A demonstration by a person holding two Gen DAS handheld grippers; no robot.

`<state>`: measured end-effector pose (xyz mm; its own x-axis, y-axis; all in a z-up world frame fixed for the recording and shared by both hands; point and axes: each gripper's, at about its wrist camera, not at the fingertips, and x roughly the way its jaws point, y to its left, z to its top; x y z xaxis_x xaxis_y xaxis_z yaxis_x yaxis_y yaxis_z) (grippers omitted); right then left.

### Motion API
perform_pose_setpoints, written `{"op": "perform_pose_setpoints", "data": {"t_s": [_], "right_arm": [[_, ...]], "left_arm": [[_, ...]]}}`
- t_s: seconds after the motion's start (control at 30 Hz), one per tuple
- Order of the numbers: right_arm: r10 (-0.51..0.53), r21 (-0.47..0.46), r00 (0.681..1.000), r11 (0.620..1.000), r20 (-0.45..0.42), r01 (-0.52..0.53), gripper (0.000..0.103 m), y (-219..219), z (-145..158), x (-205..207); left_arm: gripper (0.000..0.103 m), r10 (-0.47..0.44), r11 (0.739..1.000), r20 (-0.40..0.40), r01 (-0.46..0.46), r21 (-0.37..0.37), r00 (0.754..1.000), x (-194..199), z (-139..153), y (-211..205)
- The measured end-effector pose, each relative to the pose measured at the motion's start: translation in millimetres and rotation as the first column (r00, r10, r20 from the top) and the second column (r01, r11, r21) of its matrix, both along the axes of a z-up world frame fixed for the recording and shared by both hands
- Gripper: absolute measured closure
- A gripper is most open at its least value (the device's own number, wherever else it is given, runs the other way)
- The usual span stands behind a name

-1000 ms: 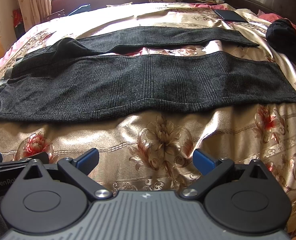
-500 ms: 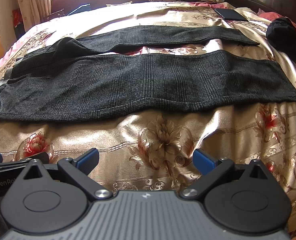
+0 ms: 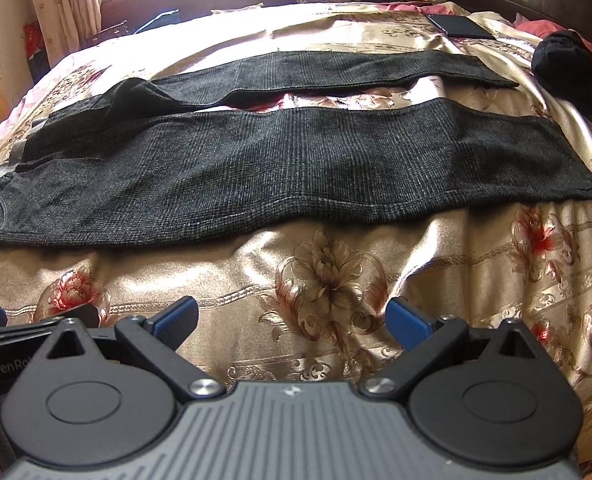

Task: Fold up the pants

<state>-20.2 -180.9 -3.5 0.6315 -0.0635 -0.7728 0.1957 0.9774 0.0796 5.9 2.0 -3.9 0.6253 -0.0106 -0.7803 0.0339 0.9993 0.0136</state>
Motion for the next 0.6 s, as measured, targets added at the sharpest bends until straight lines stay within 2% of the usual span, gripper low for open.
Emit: {"op": "perform_pose_setpoints", "data": {"t_s": [0.1, 0.4, 0.5, 0.6], "right_arm": [[-0.008, 0.025, 1.0, 1.0, 0.002, 0.007, 0.004, -4, 3, 0], [-0.115, 0.239, 0.993, 0.965, -0.001, 0.112, 0.004, -55, 12, 4], [-0.175, 0.254, 0.984, 0.953, 0.025, 0.163, 0.004, -81, 18, 2], [-0.276, 0.262, 0.96, 0.93, 0.043, 0.256, 0.004, -121, 19, -4]], "left_arm": [[0.0, -0.007, 1.0, 0.02, 0.007, 0.007, 1.0, 0, 5, -3], [0.0, -0.126, 0.992, 0.102, 0.122, 0.039, 0.987, 16, 34, -41], [0.0, -0.176, 0.984, 0.109, 0.172, 0.045, 0.978, 24, 37, -61], [0.0, -0.25, 0.968, 0.12, 0.245, 0.056, 0.961, 31, 36, -92]]}}
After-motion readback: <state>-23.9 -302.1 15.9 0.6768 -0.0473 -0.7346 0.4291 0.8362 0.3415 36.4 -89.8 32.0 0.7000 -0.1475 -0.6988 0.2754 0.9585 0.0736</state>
